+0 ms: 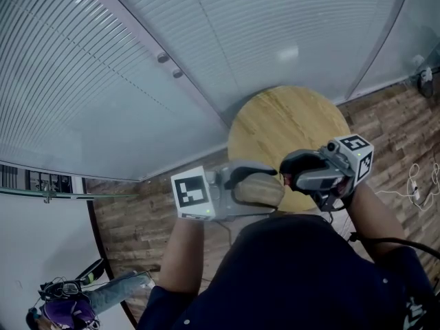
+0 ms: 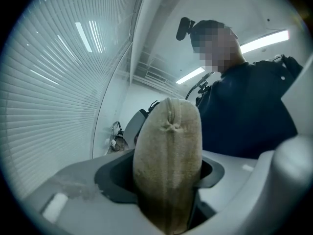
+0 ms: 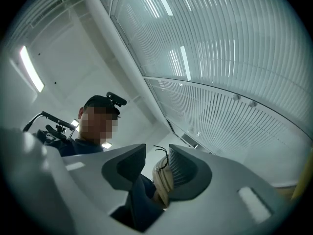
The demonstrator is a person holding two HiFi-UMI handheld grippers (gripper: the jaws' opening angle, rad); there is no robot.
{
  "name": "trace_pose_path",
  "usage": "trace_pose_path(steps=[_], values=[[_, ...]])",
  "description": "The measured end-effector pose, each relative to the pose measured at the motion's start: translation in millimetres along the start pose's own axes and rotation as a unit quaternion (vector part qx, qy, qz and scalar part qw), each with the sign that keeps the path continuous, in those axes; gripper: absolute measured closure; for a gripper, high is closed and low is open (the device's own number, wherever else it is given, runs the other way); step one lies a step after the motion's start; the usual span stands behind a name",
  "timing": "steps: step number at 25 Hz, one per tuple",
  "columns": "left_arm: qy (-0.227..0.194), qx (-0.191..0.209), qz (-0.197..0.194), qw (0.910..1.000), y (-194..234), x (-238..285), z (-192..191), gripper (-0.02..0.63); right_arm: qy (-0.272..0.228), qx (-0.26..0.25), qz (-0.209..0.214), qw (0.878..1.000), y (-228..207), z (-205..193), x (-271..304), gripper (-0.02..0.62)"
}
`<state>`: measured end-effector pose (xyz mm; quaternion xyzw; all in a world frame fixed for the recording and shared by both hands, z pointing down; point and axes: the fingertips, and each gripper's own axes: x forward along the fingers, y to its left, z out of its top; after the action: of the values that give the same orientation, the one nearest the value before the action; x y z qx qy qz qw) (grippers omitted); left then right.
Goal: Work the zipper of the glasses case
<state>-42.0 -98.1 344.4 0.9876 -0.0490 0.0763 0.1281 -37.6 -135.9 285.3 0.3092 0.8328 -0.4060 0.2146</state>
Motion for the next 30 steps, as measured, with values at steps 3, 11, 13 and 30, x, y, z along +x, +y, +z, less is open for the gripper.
trace_pose_path(steps=[3,11,13,30], values=[[-0.006,-0.006,0.006,0.9999,1,-9,1,0.301,0.000,-0.016,-0.007,1.000,1,0,-3,0.440],[0.006,0.011,-0.002,0.9999,11,-7,2,0.301,0.037,-0.057,-0.013,0.998,4,-9,-2,0.450],[0.001,0.010,-0.002,0.9999,12,-3,5,0.301,0.029,-0.066,-0.028,0.997,0,-7,-5,0.506],[-0.024,-0.014,-0.006,0.9996,19,3,9,0.301,0.037,-0.107,-0.103,0.988,-14,-8,-14,0.465]])
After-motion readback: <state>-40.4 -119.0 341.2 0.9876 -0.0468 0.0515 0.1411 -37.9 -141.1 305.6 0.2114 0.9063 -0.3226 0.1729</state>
